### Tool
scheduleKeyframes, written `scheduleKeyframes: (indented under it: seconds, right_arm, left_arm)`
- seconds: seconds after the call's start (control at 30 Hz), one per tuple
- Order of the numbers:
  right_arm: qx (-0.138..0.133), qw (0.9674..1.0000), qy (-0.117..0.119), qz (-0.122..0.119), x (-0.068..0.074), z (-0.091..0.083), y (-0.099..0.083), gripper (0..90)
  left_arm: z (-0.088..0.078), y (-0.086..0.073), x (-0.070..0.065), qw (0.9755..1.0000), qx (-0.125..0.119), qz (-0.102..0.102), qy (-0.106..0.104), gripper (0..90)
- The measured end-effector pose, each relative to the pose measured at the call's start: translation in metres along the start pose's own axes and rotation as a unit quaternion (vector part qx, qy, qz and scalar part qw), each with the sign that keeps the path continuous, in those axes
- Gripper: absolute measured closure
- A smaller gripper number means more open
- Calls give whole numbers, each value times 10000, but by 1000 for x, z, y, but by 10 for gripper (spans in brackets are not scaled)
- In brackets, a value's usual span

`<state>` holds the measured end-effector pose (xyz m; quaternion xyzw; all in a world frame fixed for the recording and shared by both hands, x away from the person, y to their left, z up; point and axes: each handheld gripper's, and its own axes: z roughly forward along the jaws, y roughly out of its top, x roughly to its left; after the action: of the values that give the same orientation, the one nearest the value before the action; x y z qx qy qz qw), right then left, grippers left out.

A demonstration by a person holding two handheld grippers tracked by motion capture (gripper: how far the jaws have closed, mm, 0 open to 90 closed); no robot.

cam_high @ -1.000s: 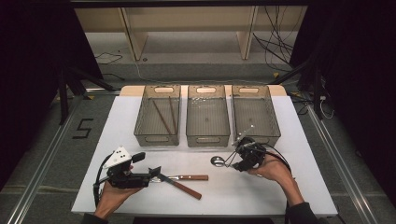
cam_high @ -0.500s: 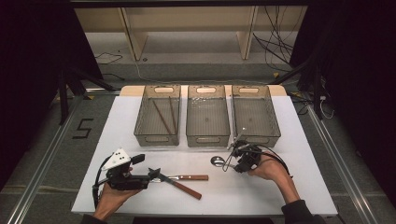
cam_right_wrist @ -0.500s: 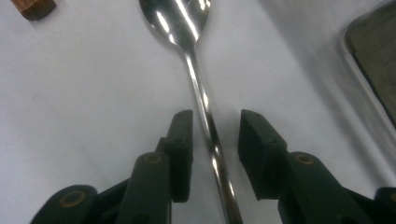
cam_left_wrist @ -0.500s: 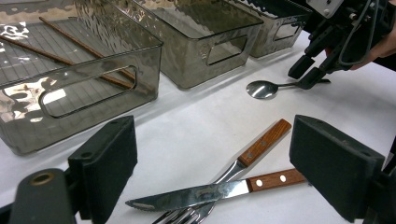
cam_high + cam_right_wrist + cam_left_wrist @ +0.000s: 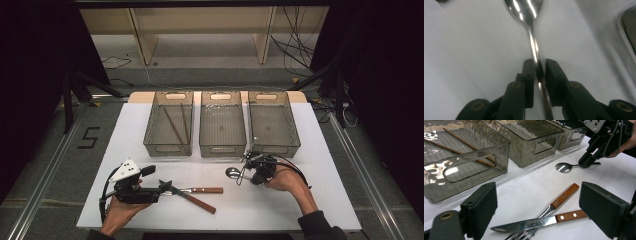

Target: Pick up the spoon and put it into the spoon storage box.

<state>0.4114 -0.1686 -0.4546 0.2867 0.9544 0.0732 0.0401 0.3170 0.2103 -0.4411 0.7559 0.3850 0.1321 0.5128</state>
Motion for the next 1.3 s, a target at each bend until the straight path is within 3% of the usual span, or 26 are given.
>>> scheduleKeyframes:
  seconds: [0.6, 1.03, 1.3]
  right_arm:
    - [92, 9996, 2, -252, 4, -2, 3, 855]
    - [-186, 9995, 107, -218, 2, -13, 0, 856]
    - [-637, 9975, 289, -71, 3, -32, -1, 856]
  left_arm:
    - [0, 0, 0, 10000, -14, -10, 9, 148]
    - [0, 0, 1, 10000, -31, -52, -6, 148]
    - [-2, 0, 2, 9999, -91, -54, 22, 148]
